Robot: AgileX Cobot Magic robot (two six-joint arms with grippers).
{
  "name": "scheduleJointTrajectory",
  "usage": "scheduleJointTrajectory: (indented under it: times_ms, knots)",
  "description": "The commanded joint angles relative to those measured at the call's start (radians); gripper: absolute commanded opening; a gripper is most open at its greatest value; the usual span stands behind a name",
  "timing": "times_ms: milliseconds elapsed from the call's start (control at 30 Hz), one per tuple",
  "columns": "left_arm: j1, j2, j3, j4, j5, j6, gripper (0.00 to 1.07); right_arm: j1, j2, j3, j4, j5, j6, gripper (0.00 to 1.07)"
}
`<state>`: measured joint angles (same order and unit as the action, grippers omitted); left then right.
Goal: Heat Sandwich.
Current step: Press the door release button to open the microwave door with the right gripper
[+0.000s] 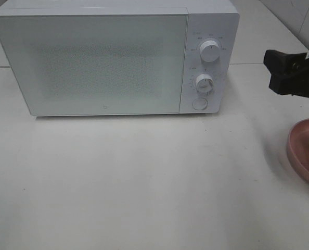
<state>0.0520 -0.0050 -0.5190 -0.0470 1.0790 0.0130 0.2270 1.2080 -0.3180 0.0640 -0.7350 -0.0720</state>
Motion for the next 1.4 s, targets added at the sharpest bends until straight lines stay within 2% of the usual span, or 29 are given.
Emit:
scheduleJointTrajectory:
  times_ms: [33, 67, 167, 233, 433, 533, 767, 800, 1000, 1167, 1400]
  knots:
    - [-0.005, -0.016, 0.002, -0.006, -0.009, -0.003, 0.96, 0.051, 0.049, 0.027, 0.150, -0.104, -0.098, 0.75]
    - [-0.005, -0.016, 0.002, -0.006, -0.009, -0.003, 0.96, 0.089, 0.079, 0.039, 0.205, -0.143, -0.136, 0.75]
    - [-0.005, -0.016, 0.002, -0.006, -0.009, -0.003, 0.96, 0.127, 0.105, 0.047, 0.251, -0.174, -0.163, 0.75]
    - [-0.005, -0.016, 0.002, -0.006, -0.009, -0.003, 0.96, 0.188, 0.144, 0.047, 0.288, -0.200, -0.186, 0.75]
    - [-0.005, -0.016, 0.002, -0.006, -0.009, -0.003, 0.96, 0.272, 0.198, 0.047, 0.370, -0.261, -0.187, 0.75]
    - [-0.005, -0.016, 0.002, -0.006, -0.009, -0.003, 0.96, 0.346, 0.238, 0.047, 0.488, -0.301, -0.224, 0.75]
    - [-0.005, -0.016, 0.002, -0.006, -0.009, -0.003, 0.96, 0.460, 0.304, 0.046, 0.601, -0.400, -0.260, 0.75]
    - [-0.005, -0.016, 0.002, -0.006, -0.009, -0.003, 0.96, 0.500, 0.334, 0.045, 0.646, -0.428, -0.260, 0.75]
    - [-0.005, -0.016, 0.002, -0.006, -0.009, -0.003, 0.96, 0.595, 0.411, 0.027, 0.783, -0.457, -0.257, 0.75]
    - [-0.005, -0.016, 0.002, -0.006, -0.009, -0.003, 0.96, 0.634, 0.452, -0.002, 0.809, -0.454, -0.257, 0.75]
    - [-0.005, -0.016, 0.002, -0.006, -0.009, -0.003, 0.96, 0.636, 0.458, -0.016, 0.809, -0.446, -0.244, 0.75]
